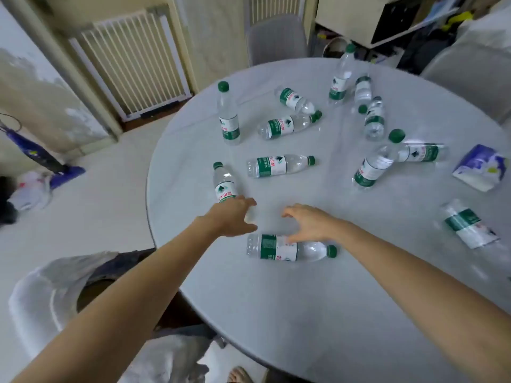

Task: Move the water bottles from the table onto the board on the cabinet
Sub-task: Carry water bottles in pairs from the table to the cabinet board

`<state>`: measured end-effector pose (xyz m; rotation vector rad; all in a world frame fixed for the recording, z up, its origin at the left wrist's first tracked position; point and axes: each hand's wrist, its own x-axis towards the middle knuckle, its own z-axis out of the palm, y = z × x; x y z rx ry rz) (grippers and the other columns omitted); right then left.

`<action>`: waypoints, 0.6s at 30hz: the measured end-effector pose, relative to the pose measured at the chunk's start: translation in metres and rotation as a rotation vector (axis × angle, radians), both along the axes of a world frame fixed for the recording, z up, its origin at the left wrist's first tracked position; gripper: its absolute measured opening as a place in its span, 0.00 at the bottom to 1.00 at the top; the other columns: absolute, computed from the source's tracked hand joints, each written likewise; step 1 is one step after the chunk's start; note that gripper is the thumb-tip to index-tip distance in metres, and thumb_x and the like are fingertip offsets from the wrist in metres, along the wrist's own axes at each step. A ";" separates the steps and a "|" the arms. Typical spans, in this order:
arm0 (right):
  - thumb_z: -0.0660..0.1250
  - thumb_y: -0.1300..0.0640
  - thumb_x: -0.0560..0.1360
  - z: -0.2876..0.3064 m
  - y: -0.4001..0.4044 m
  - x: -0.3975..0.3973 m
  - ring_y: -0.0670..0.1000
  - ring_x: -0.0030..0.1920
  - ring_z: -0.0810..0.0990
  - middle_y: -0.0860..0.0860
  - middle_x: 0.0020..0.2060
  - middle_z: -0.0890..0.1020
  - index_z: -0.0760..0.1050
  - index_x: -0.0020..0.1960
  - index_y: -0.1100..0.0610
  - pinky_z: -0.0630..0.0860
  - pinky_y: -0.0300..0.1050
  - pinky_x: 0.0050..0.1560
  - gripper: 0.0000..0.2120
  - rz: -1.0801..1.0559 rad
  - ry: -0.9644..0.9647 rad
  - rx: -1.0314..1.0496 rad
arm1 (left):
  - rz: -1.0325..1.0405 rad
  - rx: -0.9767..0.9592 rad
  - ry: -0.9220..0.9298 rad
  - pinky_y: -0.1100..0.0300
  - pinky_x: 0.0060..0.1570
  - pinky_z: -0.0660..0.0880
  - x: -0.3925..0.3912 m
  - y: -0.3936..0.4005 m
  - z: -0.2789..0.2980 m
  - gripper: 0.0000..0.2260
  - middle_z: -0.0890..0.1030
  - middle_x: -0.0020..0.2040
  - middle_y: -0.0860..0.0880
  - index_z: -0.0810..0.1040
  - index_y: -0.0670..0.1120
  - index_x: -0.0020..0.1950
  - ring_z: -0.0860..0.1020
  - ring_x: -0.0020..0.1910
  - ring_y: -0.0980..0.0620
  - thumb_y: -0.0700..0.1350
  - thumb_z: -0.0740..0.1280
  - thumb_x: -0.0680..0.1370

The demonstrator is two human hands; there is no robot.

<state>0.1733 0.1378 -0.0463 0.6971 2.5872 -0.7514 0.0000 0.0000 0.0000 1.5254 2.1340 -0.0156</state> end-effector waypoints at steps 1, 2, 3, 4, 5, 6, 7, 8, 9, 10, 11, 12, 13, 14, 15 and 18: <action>0.73 0.45 0.69 -0.008 -0.001 0.002 0.55 0.64 0.72 0.53 0.64 0.72 0.66 0.69 0.54 0.70 0.51 0.62 0.33 0.028 -0.052 0.009 | -0.012 -0.047 0.004 0.50 0.61 0.72 0.007 0.003 -0.007 0.29 0.71 0.69 0.47 0.64 0.48 0.74 0.72 0.66 0.45 0.54 0.68 0.76; 0.73 0.45 0.68 -0.015 0.000 0.003 0.55 0.63 0.72 0.53 0.64 0.72 0.66 0.69 0.53 0.71 0.51 0.61 0.34 0.050 -0.080 0.029 | -0.018 -0.060 0.008 0.50 0.62 0.72 0.011 0.006 -0.016 0.30 0.70 0.70 0.46 0.63 0.48 0.74 0.72 0.66 0.45 0.54 0.68 0.76; 0.74 0.45 0.67 -0.025 -0.002 0.007 0.55 0.63 0.73 0.53 0.63 0.73 0.66 0.68 0.53 0.71 0.51 0.60 0.34 0.066 -0.106 0.044 | -0.017 -0.086 0.006 0.49 0.62 0.71 0.017 0.006 -0.027 0.31 0.70 0.70 0.46 0.62 0.48 0.75 0.71 0.67 0.45 0.54 0.69 0.75; 0.74 0.45 0.66 -0.033 -0.003 0.010 0.55 0.61 0.74 0.53 0.62 0.74 0.67 0.67 0.53 0.72 0.50 0.58 0.34 0.081 -0.122 0.059 | -0.018 -0.106 -0.001 0.49 0.63 0.71 0.021 0.005 -0.037 0.32 0.69 0.71 0.46 0.62 0.48 0.75 0.71 0.67 0.45 0.54 0.69 0.75; 0.74 0.44 0.66 -0.040 -0.003 0.012 0.56 0.60 0.75 0.53 0.60 0.75 0.68 0.66 0.53 0.73 0.49 0.56 0.33 0.092 -0.129 0.070 | -0.011 -0.129 -0.013 0.48 0.63 0.71 0.024 0.006 -0.045 0.32 0.69 0.71 0.46 0.61 0.48 0.75 0.71 0.68 0.45 0.54 0.70 0.75; 0.74 0.44 0.66 -0.045 -0.002 0.015 0.56 0.58 0.76 0.53 0.58 0.76 0.69 0.64 0.54 0.74 0.49 0.53 0.31 0.098 -0.127 0.083 | -0.006 -0.145 -0.026 0.48 0.63 0.71 0.026 0.006 -0.054 0.33 0.69 0.71 0.45 0.61 0.48 0.75 0.71 0.68 0.45 0.54 0.70 0.74; 0.74 0.44 0.66 -0.049 0.000 0.017 0.57 0.56 0.77 0.54 0.57 0.76 0.69 0.63 0.54 0.74 0.48 0.51 0.30 0.100 -0.122 0.086 | 0.004 -0.158 -0.042 0.47 0.63 0.71 0.027 0.007 -0.063 0.33 0.69 0.71 0.45 0.61 0.48 0.75 0.71 0.68 0.45 0.54 0.70 0.74; 0.74 0.45 0.66 -0.050 0.001 0.018 0.57 0.54 0.78 0.54 0.55 0.77 0.70 0.63 0.55 0.74 0.47 0.49 0.30 0.097 -0.116 0.089 | 0.006 -0.161 -0.053 0.47 0.63 0.72 0.028 0.007 -0.069 0.33 0.70 0.70 0.45 0.62 0.48 0.75 0.71 0.67 0.45 0.54 0.71 0.74; 0.74 0.45 0.66 -0.052 0.002 0.019 0.57 0.53 0.78 0.54 0.55 0.77 0.70 0.62 0.55 0.74 0.47 0.48 0.29 0.098 -0.128 0.083 | 0.005 -0.175 -0.062 0.47 0.62 0.73 0.029 0.007 -0.076 0.33 0.71 0.68 0.45 0.63 0.48 0.74 0.72 0.65 0.45 0.55 0.71 0.74; 0.74 0.46 0.66 -0.054 0.003 0.019 0.57 0.53 0.78 0.53 0.54 0.77 0.70 0.62 0.55 0.74 0.47 0.47 0.29 0.104 -0.128 0.074 | 0.002 -0.173 -0.067 0.47 0.60 0.73 0.030 0.007 -0.083 0.31 0.72 0.66 0.45 0.65 0.48 0.73 0.73 0.63 0.45 0.56 0.71 0.74; 0.74 0.46 0.66 -0.055 0.005 0.018 0.56 0.53 0.78 0.53 0.54 0.77 0.71 0.62 0.54 0.73 0.47 0.47 0.28 0.115 -0.127 0.069 | 0.006 -0.169 -0.067 0.48 0.59 0.74 0.030 0.008 -0.088 0.29 0.73 0.64 0.44 0.67 0.47 0.71 0.73 0.61 0.45 0.56 0.71 0.74; 0.73 0.46 0.67 -0.056 0.008 0.016 0.56 0.53 0.78 0.52 0.55 0.77 0.71 0.62 0.54 0.73 0.47 0.48 0.27 0.131 -0.119 0.074 | 0.015 -0.163 -0.065 0.50 0.57 0.74 0.030 0.008 -0.092 0.28 0.73 0.62 0.44 0.69 0.47 0.70 0.73 0.60 0.45 0.56 0.71 0.73; 0.73 0.47 0.68 -0.056 0.012 0.014 0.55 0.54 0.77 0.51 0.55 0.76 0.71 0.62 0.53 0.73 0.47 0.49 0.26 0.150 -0.115 0.091 | 0.031 -0.158 -0.065 0.51 0.56 0.74 0.030 0.008 -0.095 0.28 0.73 0.61 0.44 0.70 0.47 0.69 0.73 0.58 0.45 0.56 0.71 0.73; 0.72 0.47 0.69 -0.057 0.015 0.012 0.55 0.56 0.77 0.51 0.56 0.76 0.71 0.63 0.52 0.73 0.48 0.50 0.25 0.169 -0.101 0.116 | 0.055 -0.152 -0.069 0.52 0.55 0.73 0.030 0.008 -0.099 0.28 0.74 0.59 0.44 0.71 0.47 0.68 0.74 0.57 0.44 0.58 0.72 0.72; 0.71 0.48 0.70 -0.057 0.018 0.009 0.55 0.57 0.76 0.51 0.57 0.76 0.71 0.63 0.51 0.72 0.49 0.53 0.23 0.184 -0.086 0.149 | 0.088 -0.137 -0.072 0.52 0.53 0.73 0.032 0.008 -0.102 0.28 0.74 0.57 0.44 0.73 0.47 0.66 0.74 0.55 0.44 0.59 0.72 0.71; 0.67 0.59 0.72 -0.062 0.023 0.002 0.54 0.62 0.72 0.50 0.61 0.74 0.70 0.65 0.51 0.67 0.50 0.61 0.22 0.160 -0.032 0.217 | 0.228 -0.081 -0.093 0.54 0.49 0.73 0.041 0.006 -0.108 0.28 0.75 0.54 0.45 0.75 0.46 0.62 0.76 0.52 0.44 0.62 0.72 0.69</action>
